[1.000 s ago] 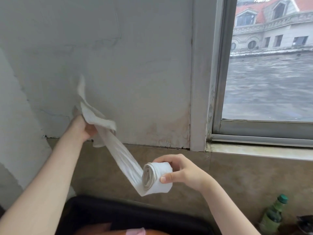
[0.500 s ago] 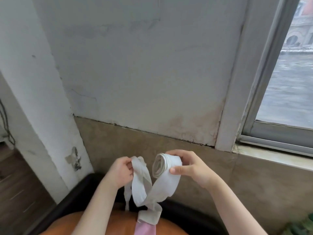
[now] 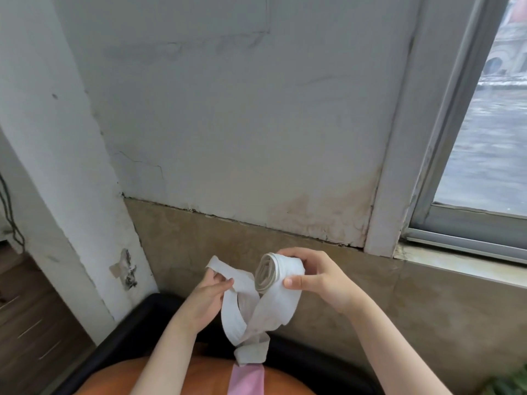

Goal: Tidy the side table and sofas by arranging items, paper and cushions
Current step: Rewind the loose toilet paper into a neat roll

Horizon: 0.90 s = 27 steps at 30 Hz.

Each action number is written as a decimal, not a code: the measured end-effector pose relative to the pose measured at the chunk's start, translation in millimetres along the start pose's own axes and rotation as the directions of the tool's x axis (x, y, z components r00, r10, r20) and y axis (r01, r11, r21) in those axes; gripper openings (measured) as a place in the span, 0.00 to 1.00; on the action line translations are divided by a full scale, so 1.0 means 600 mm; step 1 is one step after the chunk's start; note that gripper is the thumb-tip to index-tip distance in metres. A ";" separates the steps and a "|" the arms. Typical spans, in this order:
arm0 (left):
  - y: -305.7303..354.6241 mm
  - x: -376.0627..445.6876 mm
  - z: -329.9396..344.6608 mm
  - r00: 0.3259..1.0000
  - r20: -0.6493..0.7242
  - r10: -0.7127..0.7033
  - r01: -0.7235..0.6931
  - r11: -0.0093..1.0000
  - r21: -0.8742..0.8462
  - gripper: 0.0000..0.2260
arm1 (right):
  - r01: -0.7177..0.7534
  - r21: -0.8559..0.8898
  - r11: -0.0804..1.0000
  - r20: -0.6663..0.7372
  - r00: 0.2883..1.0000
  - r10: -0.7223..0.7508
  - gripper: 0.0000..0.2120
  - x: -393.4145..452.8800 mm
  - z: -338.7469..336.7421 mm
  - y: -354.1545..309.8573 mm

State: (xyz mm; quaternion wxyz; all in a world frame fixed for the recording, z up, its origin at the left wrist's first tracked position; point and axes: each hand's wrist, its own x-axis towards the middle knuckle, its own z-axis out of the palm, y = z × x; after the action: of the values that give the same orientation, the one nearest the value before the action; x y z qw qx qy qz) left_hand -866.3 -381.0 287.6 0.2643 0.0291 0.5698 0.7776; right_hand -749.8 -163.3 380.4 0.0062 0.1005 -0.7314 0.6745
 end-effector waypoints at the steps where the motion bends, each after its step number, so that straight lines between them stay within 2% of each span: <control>1: 0.002 0.006 0.001 0.999 -0.039 -0.001 0.001 1.000 0.015 0.28 | 0.001 -0.012 1.000 -0.005 1.000 -0.001 0.21 0.000 -0.001 0.000; 3: 0.007 0.017 -0.001 0.992 -0.125 -0.030 0.045 0.991 0.123 0.29 | -0.010 -0.022 1.000 -0.022 1.000 0.010 0.19 0.000 -0.003 0.001; 5: 0.016 0.020 -0.001 0.983 -0.168 -0.069 0.124 0.931 0.345 0.31 | -0.016 -0.025 1.000 -0.043 0.999 0.015 0.18 0.000 -0.003 0.002; 7: 0.020 0.008 0.008 0.979 -0.188 -0.083 0.171 0.838 0.519 0.25 | 0.003 -0.050 0.999 -0.066 0.998 -0.006 0.18 0.001 -0.003 0.003; 11: 0.022 -0.008 0.023 0.960 -0.242 -0.137 0.262 0.742 0.618 0.22 | 0.010 -0.138 0.990 -0.158 0.987 -0.032 0.17 0.010 -0.005 0.007; 14: 0.040 -0.025 0.045 0.937 -0.299 -0.182 0.320 0.794 0.518 0.24 | -0.007 -0.227 0.974 -0.225 0.973 -0.045 0.17 0.024 -0.005 0.010; 16: 0.056 -0.043 0.067 0.929 -0.301 -0.216 0.349 0.781 0.518 0.31 | -0.033 -0.285 0.958 -0.279 0.959 -0.050 0.18 0.036 -0.003 0.012; 19: 0.056 -0.061 0.097 0.917 -0.121 -0.380 0.390 0.793 0.468 0.41 | -0.014 -0.339 0.941 -0.334 0.937 -0.107 0.21 0.047 0.005 0.006; 21: 0.048 -0.063 0.120 0.889 0.061 -0.455 0.425 0.866 0.262 0.43 | 0.020 -0.387 0.922 -0.323 0.933 -0.156 0.21 0.046 0.015 -0.001; 23: 0.045 -0.062 0.141 0.890 0.166 -0.425 0.429 0.903 0.017 0.38 | 0.053 -0.471 0.881 -0.269 0.942 -0.200 0.21 0.036 0.023 -0.012; 25: 0.051 -0.061 0.157 0.932 0.177 -0.316 0.346 0.922 -0.175 0.26 | 0.078 -0.531 0.844 -0.188 0.960 -0.208 0.22 0.022 0.025 -0.019; 27: 0.065 -0.058 0.166 0.961 0.166 -0.221 0.261 0.926 -0.275 0.18 | 0.079 -0.557 0.827 -0.100 0.982 -0.161 0.23 0.004 0.016 -0.022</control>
State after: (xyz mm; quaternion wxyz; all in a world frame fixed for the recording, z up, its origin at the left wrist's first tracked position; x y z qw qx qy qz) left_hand -816.7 -318.2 366.5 0.3965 -0.0293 0.4284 0.8114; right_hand -749.1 -173.9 392.7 0.1295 0.0919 -0.8842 0.4393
